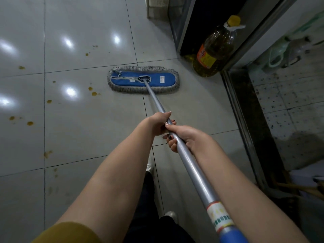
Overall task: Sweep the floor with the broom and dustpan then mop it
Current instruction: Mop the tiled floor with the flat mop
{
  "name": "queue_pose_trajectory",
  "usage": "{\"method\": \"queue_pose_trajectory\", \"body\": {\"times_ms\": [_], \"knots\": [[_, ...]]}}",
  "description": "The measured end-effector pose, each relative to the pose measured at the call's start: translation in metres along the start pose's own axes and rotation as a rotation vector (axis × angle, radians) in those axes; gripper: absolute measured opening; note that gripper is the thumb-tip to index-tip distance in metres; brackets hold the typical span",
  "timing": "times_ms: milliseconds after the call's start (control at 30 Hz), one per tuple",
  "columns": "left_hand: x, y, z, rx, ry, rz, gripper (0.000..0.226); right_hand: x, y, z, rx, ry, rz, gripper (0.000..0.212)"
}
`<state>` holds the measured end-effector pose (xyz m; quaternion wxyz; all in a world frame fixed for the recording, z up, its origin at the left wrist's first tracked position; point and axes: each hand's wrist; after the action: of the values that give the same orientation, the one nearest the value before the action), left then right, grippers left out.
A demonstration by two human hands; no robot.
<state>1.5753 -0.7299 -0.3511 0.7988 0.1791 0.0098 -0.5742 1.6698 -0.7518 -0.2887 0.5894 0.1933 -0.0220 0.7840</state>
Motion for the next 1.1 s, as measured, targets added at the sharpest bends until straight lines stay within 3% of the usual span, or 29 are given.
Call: {"method": "queue_pose_trajectory", "body": {"times_ms": [267,500,733,1100], "knots": [[0.134,0.035,0.024,0.02,-0.006,0.032,0.031,-0.122,-0.034,0.057,-0.02,-0.004,0.03,0.038],[0.172,0.045,0.031,0.037,0.012,0.069,0.021,-0.157,-0.042,0.075,-0.046,0.002,0.032,0.041],[0.133,0.03,0.011,-0.021,0.042,0.096,0.032,-0.117,-0.03,0.047,-0.08,0.014,0.132,0.041],[-0.018,-0.007,-0.026,0.003,0.057,0.188,0.032,0.03,-0.001,-0.023,-0.093,0.031,0.214,0.042]]}}
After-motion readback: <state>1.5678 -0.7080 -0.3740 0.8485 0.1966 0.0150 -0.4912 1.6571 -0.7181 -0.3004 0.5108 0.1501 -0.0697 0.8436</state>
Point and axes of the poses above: each hand's wrist, its own z-axis away from the middle knuckle, its own y-axis out of the palm, x = y × z, and after that the axes turned 7 degrees about -y, right-handed
